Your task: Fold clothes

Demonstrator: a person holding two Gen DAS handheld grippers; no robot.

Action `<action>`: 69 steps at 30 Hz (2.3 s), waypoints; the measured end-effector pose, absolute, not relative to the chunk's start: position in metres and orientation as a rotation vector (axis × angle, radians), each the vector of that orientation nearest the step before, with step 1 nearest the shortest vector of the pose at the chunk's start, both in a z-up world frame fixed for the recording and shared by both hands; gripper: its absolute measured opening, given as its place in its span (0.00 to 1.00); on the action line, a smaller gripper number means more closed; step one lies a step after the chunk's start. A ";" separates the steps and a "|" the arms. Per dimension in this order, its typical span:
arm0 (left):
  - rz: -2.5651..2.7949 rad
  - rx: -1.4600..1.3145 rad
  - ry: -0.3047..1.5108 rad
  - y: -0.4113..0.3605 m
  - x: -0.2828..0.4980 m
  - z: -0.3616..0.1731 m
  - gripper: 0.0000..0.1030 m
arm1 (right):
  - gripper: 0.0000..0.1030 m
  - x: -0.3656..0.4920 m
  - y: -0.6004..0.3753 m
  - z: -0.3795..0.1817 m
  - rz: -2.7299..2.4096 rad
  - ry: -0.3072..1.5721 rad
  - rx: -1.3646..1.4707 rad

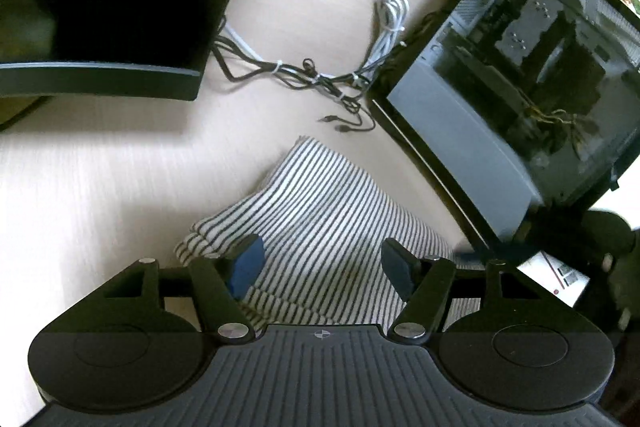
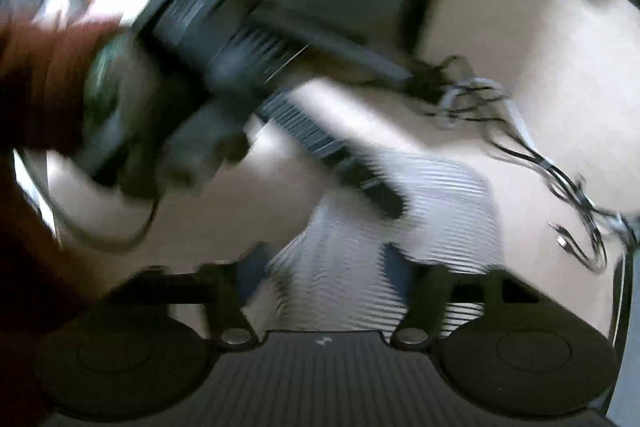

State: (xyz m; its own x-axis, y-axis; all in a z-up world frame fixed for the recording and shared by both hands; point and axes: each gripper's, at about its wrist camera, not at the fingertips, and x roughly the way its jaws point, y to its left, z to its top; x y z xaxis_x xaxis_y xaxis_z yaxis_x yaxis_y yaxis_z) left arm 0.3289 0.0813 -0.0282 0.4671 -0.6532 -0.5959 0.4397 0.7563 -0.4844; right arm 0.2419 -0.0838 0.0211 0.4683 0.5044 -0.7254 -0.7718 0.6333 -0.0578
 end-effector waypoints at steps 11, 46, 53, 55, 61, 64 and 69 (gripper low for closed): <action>-0.663 -0.280 0.867 0.079 0.334 -0.033 0.69 | 1.00 0.259 -0.090 -0.026 0.536 0.803 -0.273; -0.269 -0.259 0.804 0.050 0.286 -0.006 0.78 | 0.68 0.355 -0.182 -0.016 0.568 0.873 0.230; -0.274 -0.302 0.900 0.009 0.257 -0.031 0.89 | 0.65 0.360 -0.198 -0.048 0.626 0.988 0.316; -0.260 -0.310 0.913 0.007 0.256 -0.039 0.86 | 0.70 0.360 -0.196 -0.037 0.651 0.947 0.284; -0.276 -0.350 0.917 0.020 0.251 -0.053 0.75 | 0.80 0.394 -0.179 -0.041 0.714 0.977 0.281; -0.292 -0.401 0.915 0.031 0.248 -0.057 0.69 | 0.75 0.402 -0.171 -0.056 0.753 1.068 0.347; -0.298 -0.410 0.921 0.038 0.246 -0.056 0.69 | 0.70 0.360 -0.162 -0.012 0.923 0.863 0.264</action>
